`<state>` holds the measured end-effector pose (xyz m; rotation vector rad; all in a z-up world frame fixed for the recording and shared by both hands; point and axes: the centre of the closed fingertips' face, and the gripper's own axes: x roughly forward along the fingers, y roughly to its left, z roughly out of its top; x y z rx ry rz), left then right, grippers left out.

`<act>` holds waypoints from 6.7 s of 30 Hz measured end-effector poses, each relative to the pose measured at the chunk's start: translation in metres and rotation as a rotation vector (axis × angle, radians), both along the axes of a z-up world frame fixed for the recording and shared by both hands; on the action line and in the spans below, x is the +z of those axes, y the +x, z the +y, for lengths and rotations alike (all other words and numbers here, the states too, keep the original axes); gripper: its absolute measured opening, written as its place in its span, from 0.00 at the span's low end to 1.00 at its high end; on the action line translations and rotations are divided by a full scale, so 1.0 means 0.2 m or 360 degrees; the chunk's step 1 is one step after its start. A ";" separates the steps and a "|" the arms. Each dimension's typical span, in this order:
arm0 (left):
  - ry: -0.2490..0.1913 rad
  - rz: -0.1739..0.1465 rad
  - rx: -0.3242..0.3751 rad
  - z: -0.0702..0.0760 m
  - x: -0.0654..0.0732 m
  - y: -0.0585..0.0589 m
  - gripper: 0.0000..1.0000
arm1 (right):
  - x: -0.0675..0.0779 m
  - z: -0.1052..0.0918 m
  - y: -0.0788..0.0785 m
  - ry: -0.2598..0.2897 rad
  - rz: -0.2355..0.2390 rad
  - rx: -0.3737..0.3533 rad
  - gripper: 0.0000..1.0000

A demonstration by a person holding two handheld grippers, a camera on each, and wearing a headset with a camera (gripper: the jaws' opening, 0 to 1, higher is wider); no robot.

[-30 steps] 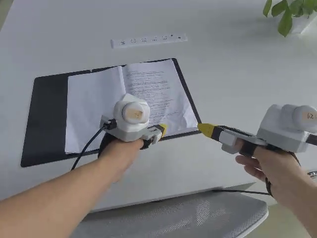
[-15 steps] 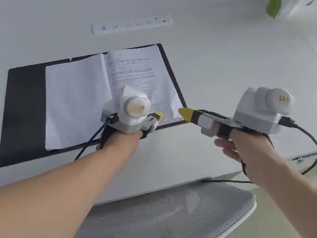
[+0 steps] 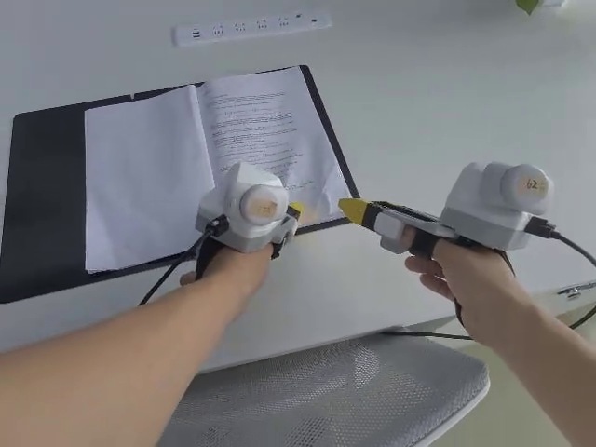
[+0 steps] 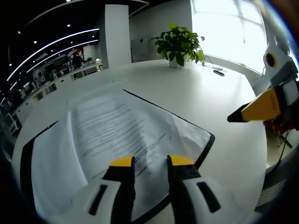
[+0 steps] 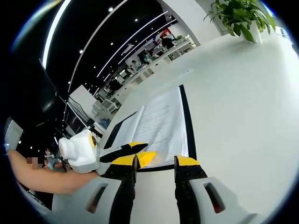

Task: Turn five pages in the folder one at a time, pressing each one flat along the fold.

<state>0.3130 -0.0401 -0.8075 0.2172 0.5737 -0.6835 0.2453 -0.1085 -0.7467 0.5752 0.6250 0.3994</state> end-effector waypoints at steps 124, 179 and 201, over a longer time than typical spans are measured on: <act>-0.0347 0.0083 0.0744 1.56 0.52 -0.41 0.19 | 0.00 1.62 0.18 0.0140 0.0106 0.0601 0.00; -0.0154 0.0221 0.0587 1.20 0.09 -0.16 0.19 | -0.07 0.99 0.45 0.0292 0.0199 0.0381 0.11; -0.0004 0.0097 0.0616 1.20 -0.05 -0.14 0.17 | -0.22 0.95 0.78 0.0353 0.0304 0.0372 0.08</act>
